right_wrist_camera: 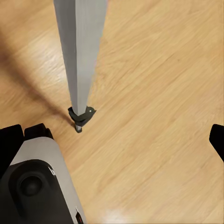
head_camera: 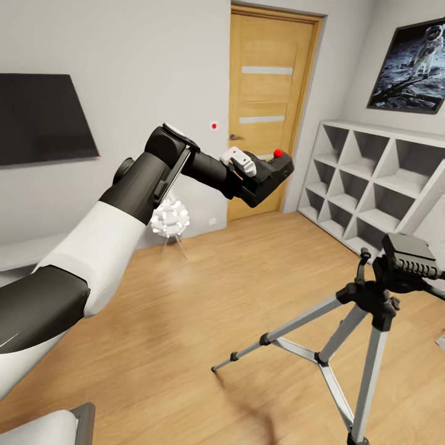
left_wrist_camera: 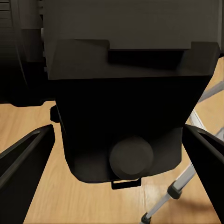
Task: Attach the digital camera to the camera tripod in the bedroom.
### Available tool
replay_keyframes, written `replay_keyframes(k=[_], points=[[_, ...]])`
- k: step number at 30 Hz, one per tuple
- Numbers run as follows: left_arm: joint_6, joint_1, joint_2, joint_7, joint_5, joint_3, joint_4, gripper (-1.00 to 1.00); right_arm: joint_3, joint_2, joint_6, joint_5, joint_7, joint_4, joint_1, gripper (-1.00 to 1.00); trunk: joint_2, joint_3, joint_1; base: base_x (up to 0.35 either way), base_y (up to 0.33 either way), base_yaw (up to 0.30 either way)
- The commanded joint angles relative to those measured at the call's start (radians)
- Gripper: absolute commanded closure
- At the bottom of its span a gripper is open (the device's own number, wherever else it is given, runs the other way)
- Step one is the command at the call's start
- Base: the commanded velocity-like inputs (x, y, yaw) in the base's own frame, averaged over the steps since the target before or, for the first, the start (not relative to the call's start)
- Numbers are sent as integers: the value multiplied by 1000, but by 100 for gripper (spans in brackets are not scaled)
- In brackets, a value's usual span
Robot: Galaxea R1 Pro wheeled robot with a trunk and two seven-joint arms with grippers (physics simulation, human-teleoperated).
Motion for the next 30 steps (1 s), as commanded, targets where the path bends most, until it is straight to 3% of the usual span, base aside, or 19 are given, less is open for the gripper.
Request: replay_keyframes(k=[1, 14, 20, 30], points=[[6, -1, 0, -10, -10, 2, 0, 100, 1, 0, -5, -8, 0, 1, -1, -100, -2, -1, 1, 18, 0, -205], [5, -1, 0, -10, -10, 2, 4, 100, 1, -9, -4, -15, -6, 4, -1, -100, -2, 7, 1, 4, 0, -201], [5, -1, 4, -11, -12, 3, 4, 100, 2, -39, -4, -83, -6, 26, -1, -100, -2, 7, 1, 0, 0, -13], [3, -1, 9, -11, -16, 5, 5, 100, 3, -85, -5, -103, 3, 54, 2, -100, -2, 7, 1, 0, 0, -1]])
